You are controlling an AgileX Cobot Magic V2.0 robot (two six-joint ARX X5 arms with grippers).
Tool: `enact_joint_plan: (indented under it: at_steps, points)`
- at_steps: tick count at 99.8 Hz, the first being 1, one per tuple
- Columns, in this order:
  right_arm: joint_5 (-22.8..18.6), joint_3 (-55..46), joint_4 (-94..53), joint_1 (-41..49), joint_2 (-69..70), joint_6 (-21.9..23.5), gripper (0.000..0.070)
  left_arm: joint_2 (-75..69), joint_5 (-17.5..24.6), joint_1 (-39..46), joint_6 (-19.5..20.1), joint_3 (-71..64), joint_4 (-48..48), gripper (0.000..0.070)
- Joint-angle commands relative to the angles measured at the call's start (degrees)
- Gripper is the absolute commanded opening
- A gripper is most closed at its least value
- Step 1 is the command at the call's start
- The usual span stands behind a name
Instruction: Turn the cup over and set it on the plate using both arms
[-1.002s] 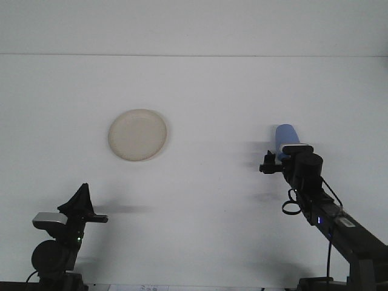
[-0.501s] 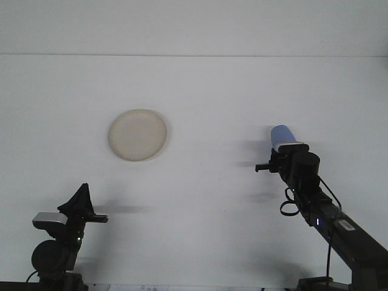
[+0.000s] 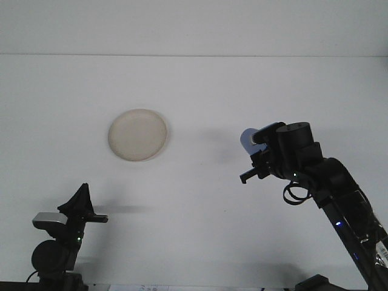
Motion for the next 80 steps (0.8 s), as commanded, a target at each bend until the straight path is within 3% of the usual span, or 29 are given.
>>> enact_joint_plan:
  at_steps: [1, 20, 80]
  points:
    - [0.55, 4.35, -7.1, 2.45, 1.81, -1.29, 0.0, -0.07, 0.13, 0.0, -0.37, -1.09, 0.57, 0.0013]
    - [4.59, 10.43, -21.14, 9.86, 7.17, -0.85, 0.0, -0.07, 0.13, 0.0, -0.37, -1.09, 0.57, 0.0013]
    - [4.11, 10.62, -21.81, 20.81, 22.08, 0.44, 0.0, -0.07, 0.13, 0.0, -0.37, -1.09, 0.57, 0.0013]
